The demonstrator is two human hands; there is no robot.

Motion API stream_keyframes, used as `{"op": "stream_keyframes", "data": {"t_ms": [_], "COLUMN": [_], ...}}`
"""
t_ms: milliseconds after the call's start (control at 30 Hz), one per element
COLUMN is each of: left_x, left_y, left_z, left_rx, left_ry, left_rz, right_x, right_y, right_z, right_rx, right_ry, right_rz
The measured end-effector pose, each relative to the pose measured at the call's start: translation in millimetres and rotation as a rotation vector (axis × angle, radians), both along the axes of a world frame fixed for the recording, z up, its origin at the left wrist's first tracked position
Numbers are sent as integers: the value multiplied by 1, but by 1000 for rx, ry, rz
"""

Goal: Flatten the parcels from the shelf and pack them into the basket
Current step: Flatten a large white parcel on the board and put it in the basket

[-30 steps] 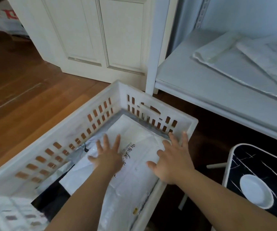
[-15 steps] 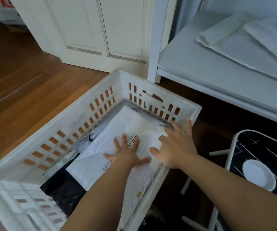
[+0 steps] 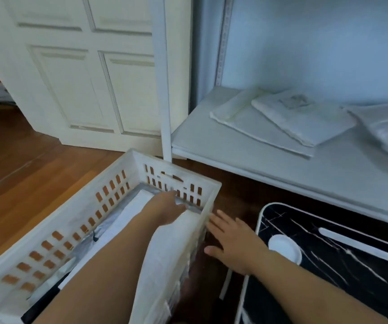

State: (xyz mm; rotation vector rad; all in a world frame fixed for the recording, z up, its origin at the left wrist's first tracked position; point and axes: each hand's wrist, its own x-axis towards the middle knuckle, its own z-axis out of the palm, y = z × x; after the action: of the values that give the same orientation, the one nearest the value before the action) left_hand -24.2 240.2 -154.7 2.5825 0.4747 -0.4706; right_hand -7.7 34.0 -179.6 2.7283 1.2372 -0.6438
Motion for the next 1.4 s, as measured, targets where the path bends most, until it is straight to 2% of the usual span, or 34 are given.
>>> {"op": "stream_keyframes", "data": {"t_ms": [167, 367, 567, 667, 800, 1000, 1133, 1400], "left_x": [24, 60, 105, 131, 161, 210, 238, 273], "left_y": [-79, -181, -248, -265, -271, -277, -291, -308], "left_z": [53, 70, 78, 79, 75, 75, 77, 75], "left_rx": [8, 47, -42, -241, -621, -891, -1160, -1319], "left_ry": [-70, -102, -194, -226, -271, -289, -234, -228], "left_rz": [-180, -373, -395, -229, 133, 458, 585, 720], "right_x": [14, 30, 54, 72, 103, 161, 177, 181], "right_y": [-92, -195, -259, -269, -263, -244, -243, -239], "right_z": [31, 63, 82, 82, 71, 69, 77, 91], "right_rx": [-47, -36, -46, -49, -26, -8, -87, -123], "right_ry": [-85, -170, -235, -223, -213, -49, -85, -180], "right_rz": [-207, -462, -586, -633, -622, -619, -563, -479]}}
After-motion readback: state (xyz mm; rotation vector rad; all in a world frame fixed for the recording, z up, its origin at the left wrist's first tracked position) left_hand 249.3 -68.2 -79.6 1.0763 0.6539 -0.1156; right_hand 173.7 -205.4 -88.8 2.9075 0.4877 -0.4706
